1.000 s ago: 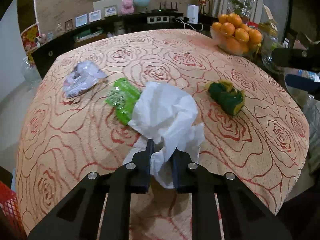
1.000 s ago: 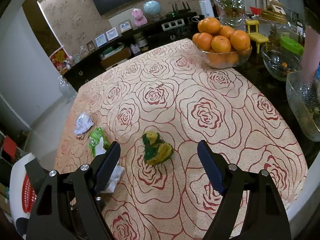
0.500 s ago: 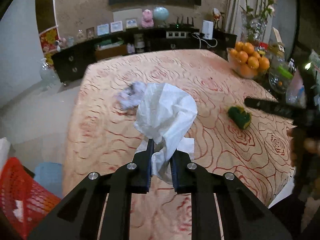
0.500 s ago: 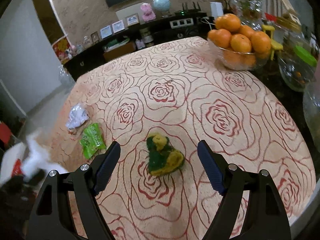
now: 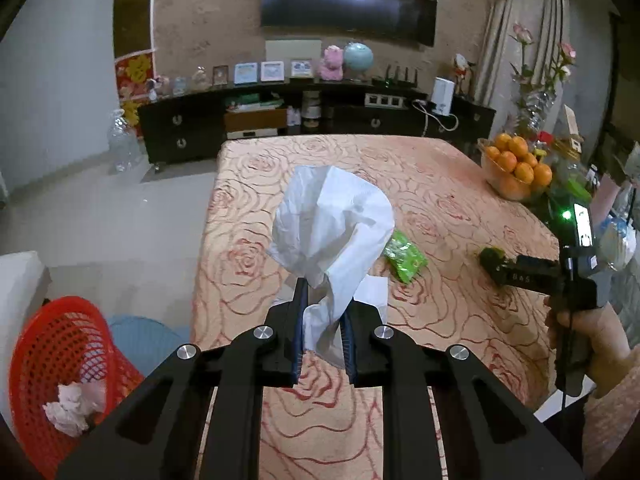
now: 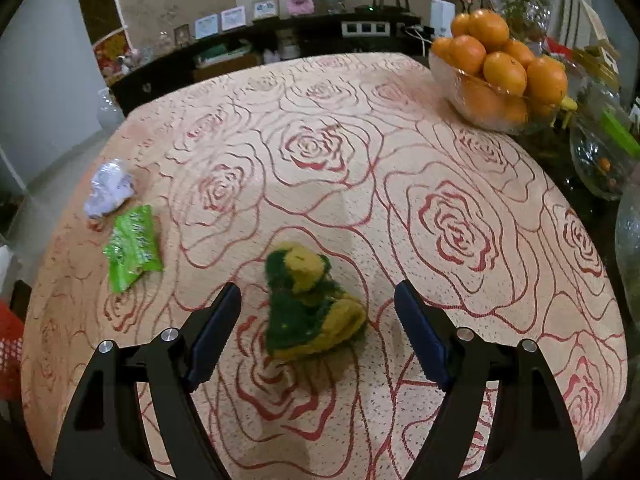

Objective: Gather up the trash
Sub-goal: 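Lift the tissue with the left gripper while the right grasps the green-yellow sponge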

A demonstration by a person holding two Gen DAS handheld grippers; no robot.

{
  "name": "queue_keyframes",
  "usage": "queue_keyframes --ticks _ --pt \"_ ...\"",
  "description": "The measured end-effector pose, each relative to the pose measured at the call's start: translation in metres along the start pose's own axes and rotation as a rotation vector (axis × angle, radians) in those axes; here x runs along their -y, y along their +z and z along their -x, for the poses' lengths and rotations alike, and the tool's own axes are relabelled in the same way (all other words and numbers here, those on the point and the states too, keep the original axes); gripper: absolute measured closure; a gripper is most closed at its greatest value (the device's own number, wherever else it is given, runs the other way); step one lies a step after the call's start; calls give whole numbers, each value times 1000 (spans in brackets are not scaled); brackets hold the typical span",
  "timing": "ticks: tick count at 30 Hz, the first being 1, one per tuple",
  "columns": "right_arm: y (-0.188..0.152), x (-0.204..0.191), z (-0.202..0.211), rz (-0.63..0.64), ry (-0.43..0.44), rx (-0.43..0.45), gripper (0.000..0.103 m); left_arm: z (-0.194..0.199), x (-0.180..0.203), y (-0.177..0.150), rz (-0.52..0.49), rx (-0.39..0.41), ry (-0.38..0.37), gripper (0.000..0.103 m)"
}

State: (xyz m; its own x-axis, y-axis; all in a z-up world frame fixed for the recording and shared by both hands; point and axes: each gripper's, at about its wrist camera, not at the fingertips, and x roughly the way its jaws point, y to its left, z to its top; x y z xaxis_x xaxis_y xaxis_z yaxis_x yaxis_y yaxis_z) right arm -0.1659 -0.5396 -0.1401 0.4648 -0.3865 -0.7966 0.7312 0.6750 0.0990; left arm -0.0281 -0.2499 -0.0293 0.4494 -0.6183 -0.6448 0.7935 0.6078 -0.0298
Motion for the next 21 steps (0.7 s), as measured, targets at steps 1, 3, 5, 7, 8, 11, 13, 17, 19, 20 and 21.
queue_keyframes --ticks 1,3,5,7,8,11,13,17,19,20,21 --pt "-1 0 -2 5 -5 -5 31 2 -2 0 4 5 3 88" --pt "-2 -3 -5 19 -9 -12 39 5 -8 1 23 11 5 88" --pt "-3 -9 -10 48 -21 -18 44 7 -14 1 36 17 14 88" --pt "-4 -14 -11 74 -41 -9 49 9 -19 2 47 23 22 88" --pt "-3 -16 -11 74 -37 -6 54 10 -21 2 53 25 22 88" --pt "-2 -19 -10 81 -24 -4 59 14 -26 1 60 32 33 88" --pt "-3 -22 -9 82 -12 -4 60 15 -28 1 60 36 43 88" --pt "0 -30 2 88 23 18 60 20 -33 1 67 46 57 88" --pt "3 -37 13 97 45 42 60 22 -36 2 74 52 63 88" --pt "4 -40 18 101 55 53 60 22 -36 1 75 55 67 88" --pt "5 -44 21 104 63 62 60 24 -39 0 77 58 73 88"
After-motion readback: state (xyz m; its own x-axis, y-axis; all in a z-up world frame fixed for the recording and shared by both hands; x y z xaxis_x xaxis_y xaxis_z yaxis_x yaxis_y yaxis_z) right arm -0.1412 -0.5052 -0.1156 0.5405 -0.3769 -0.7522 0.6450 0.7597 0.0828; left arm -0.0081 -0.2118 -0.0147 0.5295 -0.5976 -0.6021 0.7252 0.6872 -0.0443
